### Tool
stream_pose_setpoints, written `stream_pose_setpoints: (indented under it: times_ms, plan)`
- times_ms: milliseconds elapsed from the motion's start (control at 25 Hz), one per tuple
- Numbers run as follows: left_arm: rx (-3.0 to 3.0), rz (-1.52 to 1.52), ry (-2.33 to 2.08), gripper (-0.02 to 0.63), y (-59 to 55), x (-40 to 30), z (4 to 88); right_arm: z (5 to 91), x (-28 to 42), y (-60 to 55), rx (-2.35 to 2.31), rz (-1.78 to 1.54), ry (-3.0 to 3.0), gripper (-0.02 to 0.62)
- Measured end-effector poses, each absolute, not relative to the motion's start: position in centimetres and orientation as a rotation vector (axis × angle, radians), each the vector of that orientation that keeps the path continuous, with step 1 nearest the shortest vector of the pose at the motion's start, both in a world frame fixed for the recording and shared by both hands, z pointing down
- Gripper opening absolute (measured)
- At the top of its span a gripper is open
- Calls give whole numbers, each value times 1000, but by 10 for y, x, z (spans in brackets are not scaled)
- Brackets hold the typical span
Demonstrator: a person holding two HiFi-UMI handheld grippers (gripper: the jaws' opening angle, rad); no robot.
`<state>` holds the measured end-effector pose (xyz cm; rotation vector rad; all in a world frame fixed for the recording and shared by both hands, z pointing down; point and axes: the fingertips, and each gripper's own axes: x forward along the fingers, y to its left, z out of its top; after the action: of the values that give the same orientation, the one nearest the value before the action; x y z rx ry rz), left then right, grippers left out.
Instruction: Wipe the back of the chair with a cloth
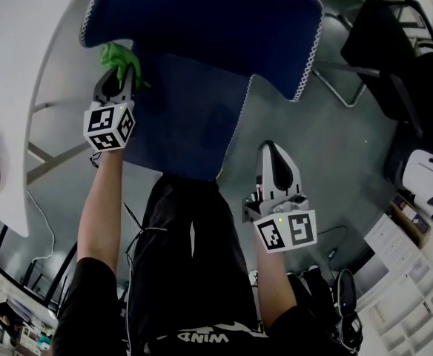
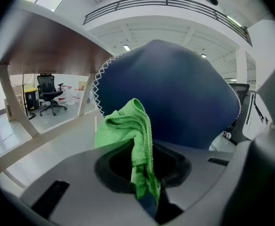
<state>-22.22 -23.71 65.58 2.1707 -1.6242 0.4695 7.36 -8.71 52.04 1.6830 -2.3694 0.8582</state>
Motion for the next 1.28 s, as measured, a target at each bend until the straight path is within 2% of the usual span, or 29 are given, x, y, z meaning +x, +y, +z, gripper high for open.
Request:
stream_pose_setpoints:
  times_ms: [240, 520, 1280]
  plan:
    - [2165, 520, -1592, 69, -250, -215, 677, 525, 77, -91, 1698, 869, -2348, -6]
    - [2248, 563, -1469, 69, -251, -172, 693, 534, 77, -89, 1713, 886, -2330, -6]
    - [2533, 602, -929, 69, -205, 32, 704, 542, 121, -69, 1854, 936, -2238, -6]
